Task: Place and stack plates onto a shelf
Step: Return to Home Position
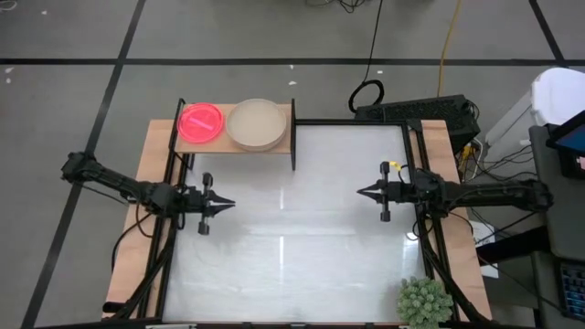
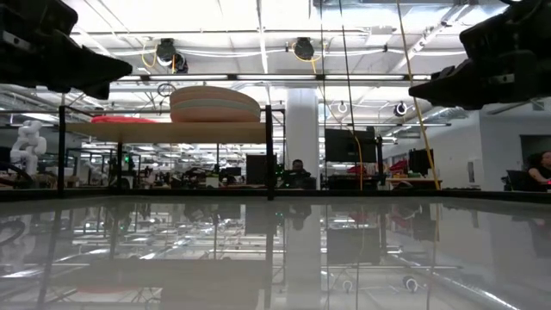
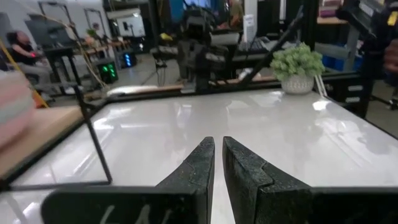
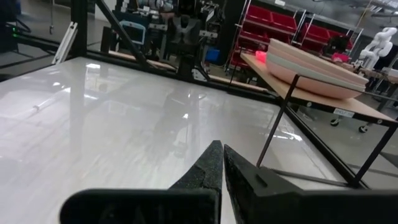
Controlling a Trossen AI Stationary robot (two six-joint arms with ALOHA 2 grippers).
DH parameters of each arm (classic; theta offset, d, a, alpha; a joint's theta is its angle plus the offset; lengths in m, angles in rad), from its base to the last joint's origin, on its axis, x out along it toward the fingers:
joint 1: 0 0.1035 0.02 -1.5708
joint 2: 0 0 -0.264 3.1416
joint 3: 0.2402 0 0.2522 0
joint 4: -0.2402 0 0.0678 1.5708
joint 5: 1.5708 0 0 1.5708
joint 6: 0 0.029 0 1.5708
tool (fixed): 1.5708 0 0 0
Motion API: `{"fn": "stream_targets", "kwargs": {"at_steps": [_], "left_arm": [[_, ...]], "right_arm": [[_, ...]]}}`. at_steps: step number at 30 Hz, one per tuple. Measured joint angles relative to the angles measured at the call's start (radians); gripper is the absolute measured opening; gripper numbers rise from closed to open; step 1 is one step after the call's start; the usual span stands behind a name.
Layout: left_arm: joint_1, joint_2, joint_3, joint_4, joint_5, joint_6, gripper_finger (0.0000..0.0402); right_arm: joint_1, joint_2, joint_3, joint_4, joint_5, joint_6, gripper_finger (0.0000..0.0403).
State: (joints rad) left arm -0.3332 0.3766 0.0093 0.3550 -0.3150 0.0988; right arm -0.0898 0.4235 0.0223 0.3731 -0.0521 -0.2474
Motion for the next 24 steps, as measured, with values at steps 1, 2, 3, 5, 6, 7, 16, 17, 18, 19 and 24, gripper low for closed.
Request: {"fn": "stream_targets", "kwargs": {"at_steps": [1,2,3,5,6,7,16,17,18,19,24], "left_arm": [[0.0,-0.017,0.0,-0.005,-0.004,0.007,0.0039],[0.0,-0.035,0.0,-0.012,-0.005,0.013,0.0039],[0.0,-0.053,0.0,-0.022,-0.008,0.016,0.0039],[0.0,-0.089,0.0,-0.047,-0.009,0.015,0.0039],[0.0,-0.105,0.001,-0.069,-0.014,0.01,0.0039],[0.0,-0.121,0.001,-0.098,-0.025,0.0,0.0039],[0.0,-0.206,0.001,-0.19,-0.045,-0.028,0.0039],[0.0,-0.214,0.001,-0.196,-0.045,-0.023,0.0039],[0.0,-0.223,0.001,-0.202,-0.045,-0.02,0.0039],[0.0,-0.231,0.001,-0.207,-0.045,-0.016,0.0039],[0.0,-0.27,0.001,-0.244,-0.054,-0.015,0.0039]], "right_arm": [[0.0,-0.016,0.0,-0.021,0.0,0.001,0.0],[0.0,-0.032,0.0,-0.038,0.0,0.002,0.0],[0.0,-0.048,0.0,-0.055,0.0,0.003,0.0],[0.0,-0.08,0.0,-0.087,0.0,0.003,0.0],[0.0,-0.096,0.0,-0.097,0.0,0.004,0.0],[0.0,-0.112,0.0,-0.108,0.001,0.004,0.0],[0.0,-0.24,0.0,-0.274,-0.021,0.038,0.0],[0.0,-0.251,0.0,-0.286,-0.03,0.038,0.0],[0.0,-0.261,0.0,-0.295,-0.035,0.041,0.0],[0.0,-0.27,0.0,-0.305,-0.038,0.044,0.0],[0.0,-0.316,0.0,-0.353,0.001,0.056,0.0]]}}
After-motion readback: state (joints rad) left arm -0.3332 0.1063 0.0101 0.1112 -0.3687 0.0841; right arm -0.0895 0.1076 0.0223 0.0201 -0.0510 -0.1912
